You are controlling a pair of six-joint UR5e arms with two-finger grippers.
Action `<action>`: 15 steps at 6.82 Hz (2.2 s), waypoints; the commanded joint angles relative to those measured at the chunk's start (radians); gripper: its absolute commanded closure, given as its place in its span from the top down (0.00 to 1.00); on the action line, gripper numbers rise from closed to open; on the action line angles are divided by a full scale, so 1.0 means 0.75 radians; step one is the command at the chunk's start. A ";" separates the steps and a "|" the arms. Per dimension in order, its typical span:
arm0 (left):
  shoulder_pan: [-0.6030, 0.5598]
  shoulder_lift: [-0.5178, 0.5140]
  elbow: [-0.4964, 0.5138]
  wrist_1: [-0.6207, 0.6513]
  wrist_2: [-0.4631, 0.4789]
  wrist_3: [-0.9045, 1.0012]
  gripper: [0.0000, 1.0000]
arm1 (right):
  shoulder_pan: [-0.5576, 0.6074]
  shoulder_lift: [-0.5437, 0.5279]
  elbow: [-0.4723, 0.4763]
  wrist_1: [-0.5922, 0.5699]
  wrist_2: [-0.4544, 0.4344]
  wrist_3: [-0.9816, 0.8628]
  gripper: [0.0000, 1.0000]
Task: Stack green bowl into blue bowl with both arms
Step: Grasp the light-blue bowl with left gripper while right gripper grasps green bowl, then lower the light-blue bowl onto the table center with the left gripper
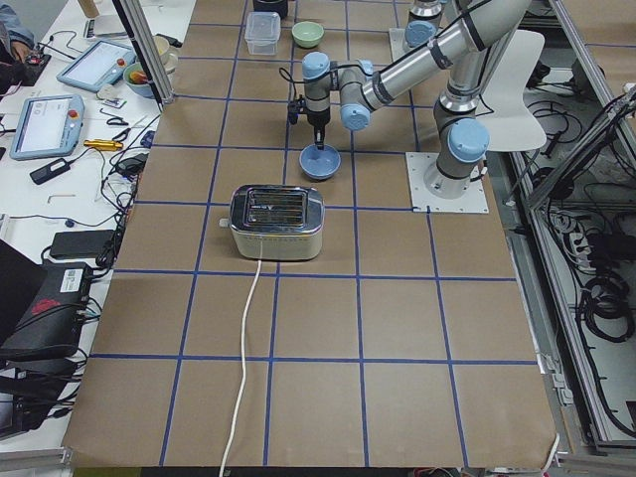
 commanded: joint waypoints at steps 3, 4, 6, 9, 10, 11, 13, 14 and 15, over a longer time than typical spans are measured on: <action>-0.410 -0.152 0.415 -0.153 -0.185 -0.588 0.00 | -0.041 0.150 0.308 -0.492 0.030 -0.034 1.00; -0.496 -0.236 0.448 -0.076 -0.237 -0.740 0.00 | -0.043 0.195 0.308 -0.497 0.041 -0.034 0.93; -0.574 -0.407 0.579 -0.008 -0.215 -0.806 0.00 | -0.043 0.199 0.310 -0.485 0.049 -0.030 0.28; -0.611 -0.506 0.651 -0.010 -0.127 -0.872 0.41 | -0.049 0.183 0.296 -0.448 0.047 -0.028 0.00; -0.611 -0.513 0.663 -0.010 -0.056 -0.866 0.99 | -0.055 0.171 0.267 -0.419 0.049 -0.028 0.00; -0.589 -0.456 0.682 -0.022 -0.049 -0.848 1.00 | -0.053 0.120 0.218 -0.318 0.065 -0.030 0.00; -0.447 -0.317 0.775 -0.241 -0.077 -0.630 1.00 | -0.051 0.089 0.035 -0.014 0.159 -0.030 0.00; -0.363 -0.221 0.782 -0.389 -0.078 -0.489 1.00 | -0.039 0.087 -0.079 0.128 0.232 -0.028 0.00; -0.250 -0.143 0.778 -0.507 -0.082 -0.293 1.00 | -0.013 0.087 -0.170 0.234 0.290 -0.010 0.00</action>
